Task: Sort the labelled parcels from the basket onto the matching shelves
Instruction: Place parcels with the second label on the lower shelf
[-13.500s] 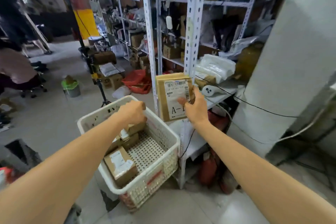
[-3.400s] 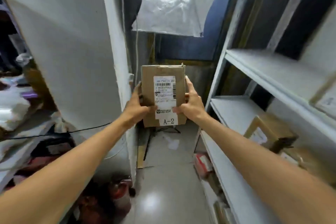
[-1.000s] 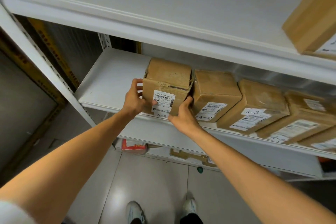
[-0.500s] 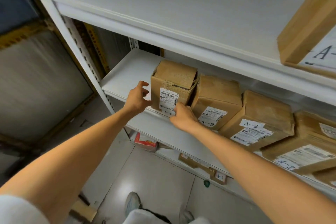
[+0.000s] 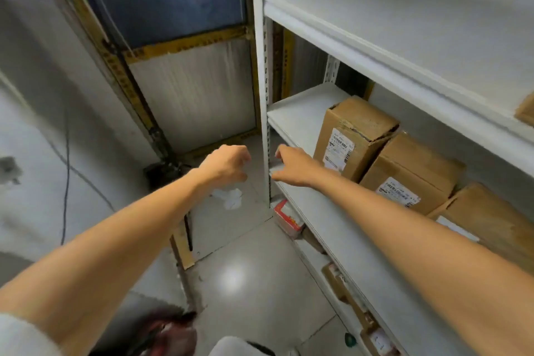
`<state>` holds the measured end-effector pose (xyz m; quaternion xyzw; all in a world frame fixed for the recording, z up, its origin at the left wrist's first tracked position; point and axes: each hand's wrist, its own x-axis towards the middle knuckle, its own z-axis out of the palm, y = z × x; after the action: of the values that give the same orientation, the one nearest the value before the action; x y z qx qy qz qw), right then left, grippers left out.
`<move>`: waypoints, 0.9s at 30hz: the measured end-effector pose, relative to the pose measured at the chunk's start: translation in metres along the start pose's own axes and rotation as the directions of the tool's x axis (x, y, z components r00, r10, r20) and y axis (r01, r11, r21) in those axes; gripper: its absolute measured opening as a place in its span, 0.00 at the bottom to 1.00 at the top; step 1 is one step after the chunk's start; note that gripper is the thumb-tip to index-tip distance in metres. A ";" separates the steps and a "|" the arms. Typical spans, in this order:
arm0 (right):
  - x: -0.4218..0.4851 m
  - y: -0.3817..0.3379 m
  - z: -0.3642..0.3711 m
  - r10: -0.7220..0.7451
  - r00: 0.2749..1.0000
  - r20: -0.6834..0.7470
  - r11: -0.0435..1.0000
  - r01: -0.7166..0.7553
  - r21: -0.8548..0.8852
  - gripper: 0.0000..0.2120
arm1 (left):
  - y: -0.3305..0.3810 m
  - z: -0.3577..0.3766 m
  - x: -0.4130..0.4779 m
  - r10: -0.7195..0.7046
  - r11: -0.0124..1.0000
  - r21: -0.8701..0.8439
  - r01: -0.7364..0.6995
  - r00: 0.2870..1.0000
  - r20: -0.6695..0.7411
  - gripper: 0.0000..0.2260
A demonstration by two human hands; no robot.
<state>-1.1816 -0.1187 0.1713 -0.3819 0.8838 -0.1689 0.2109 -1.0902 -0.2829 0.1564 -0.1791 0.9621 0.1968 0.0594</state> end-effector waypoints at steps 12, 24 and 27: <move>-0.024 -0.206 0.101 -0.566 0.745 0.353 0.781 0.622 -0.062 0.25 | -0.130 -0.017 -0.259 -0.567 0.818 -0.217 0.533 0.812 -0.140 0.17; -0.234 -0.346 0.220 -0.787 0.175 0.591 0.233 0.972 0.022 0.24 | -0.095 0.069 -0.588 -0.882 0.469 -0.360 0.807 0.452 -0.134 0.15; -0.305 -0.365 0.253 -0.748 0.022 0.664 0.096 0.993 0.075 0.24 | -0.062 0.097 -0.667 -0.935 0.355 -0.427 0.832 0.330 -0.133 0.17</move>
<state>-0.6454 -0.1638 0.1976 -0.9175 0.3352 0.0484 0.2086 -0.4441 -0.0828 0.1683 -0.7169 0.6568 0.2298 -0.0431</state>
